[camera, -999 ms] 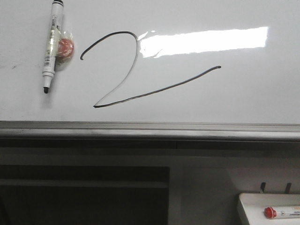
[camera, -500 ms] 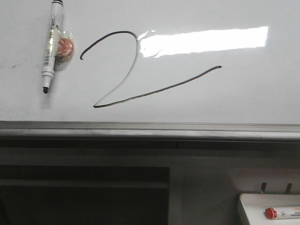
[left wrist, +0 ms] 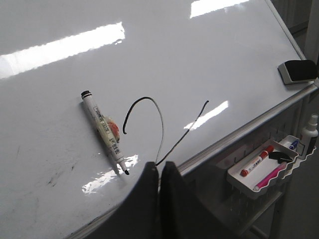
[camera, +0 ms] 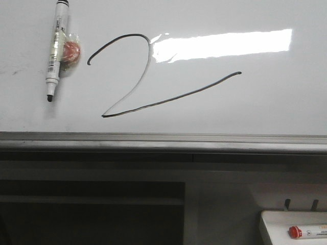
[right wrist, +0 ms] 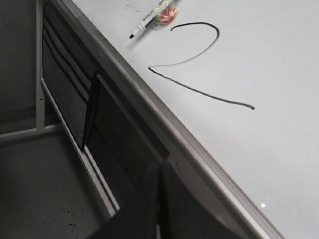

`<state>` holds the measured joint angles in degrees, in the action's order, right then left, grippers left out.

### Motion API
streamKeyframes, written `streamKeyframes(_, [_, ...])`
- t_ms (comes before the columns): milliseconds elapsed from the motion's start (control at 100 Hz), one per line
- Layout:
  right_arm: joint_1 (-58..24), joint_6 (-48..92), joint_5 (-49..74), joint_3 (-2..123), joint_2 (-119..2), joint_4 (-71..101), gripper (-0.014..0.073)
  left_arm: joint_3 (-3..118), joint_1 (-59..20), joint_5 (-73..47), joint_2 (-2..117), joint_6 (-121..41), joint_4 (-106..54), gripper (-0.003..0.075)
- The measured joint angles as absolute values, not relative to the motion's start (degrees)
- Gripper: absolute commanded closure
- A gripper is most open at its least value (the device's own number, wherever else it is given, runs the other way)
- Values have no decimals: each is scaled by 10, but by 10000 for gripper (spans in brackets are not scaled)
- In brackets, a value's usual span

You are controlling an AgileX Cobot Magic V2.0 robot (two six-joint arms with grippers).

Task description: Write number 2 on whiteboard

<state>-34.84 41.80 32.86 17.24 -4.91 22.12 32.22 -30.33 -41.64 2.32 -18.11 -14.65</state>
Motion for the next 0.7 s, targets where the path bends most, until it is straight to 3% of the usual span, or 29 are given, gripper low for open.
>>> streamKeyframes(220, [-348, 418, 329, 172, -49, 221, 654, 243, -277, -282, 23, -181, -141, 741])
streamKeyframes(460, [-348, 418, 329, 172, -49, 222, 654, 70, -163, 35, 22, -110, -79, 741])
streamKeyframes(700, [-348, 418, 329, 172, -49, 223, 654, -1, -111, 15, -2, -23, -59, 741])
